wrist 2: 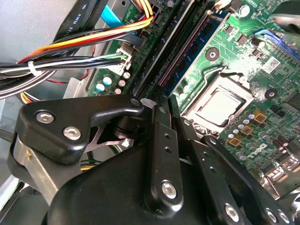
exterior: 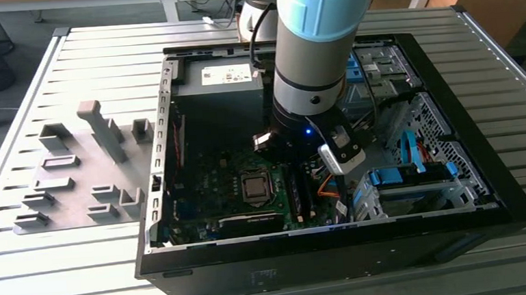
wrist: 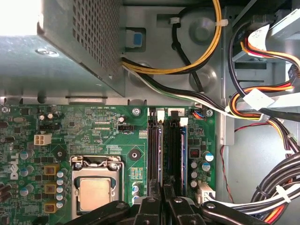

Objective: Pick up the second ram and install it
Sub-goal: 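Insert the second ram into the second slot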

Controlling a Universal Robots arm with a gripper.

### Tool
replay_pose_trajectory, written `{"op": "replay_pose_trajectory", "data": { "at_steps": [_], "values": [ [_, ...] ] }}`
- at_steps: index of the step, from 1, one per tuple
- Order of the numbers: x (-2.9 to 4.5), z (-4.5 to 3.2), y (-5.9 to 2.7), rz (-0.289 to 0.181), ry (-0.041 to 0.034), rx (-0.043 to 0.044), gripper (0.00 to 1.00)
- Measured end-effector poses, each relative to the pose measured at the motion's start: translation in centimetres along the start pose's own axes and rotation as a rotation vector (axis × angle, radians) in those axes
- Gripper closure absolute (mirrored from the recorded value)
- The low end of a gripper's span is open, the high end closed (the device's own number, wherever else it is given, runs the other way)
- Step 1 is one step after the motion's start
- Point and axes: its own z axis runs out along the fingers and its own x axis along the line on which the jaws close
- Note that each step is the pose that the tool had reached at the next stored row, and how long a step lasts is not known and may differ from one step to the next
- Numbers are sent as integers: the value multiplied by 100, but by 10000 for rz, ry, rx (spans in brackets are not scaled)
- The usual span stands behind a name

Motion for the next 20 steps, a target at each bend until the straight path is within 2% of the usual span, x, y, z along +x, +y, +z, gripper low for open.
{"op": "replay_pose_trajectory", "data": {
  "at_steps": [13, 15, 16, 20],
  "values": [
    [-1, 28, -1, 1, 1, 3, 86],
    [-1, 30, -1, 0, 1, 0, 85],
    [-1, 30, -1, 0, 1, 1, 79],
    [-1, 31, -1, 0, 0, 0, 79]
  ]
}}
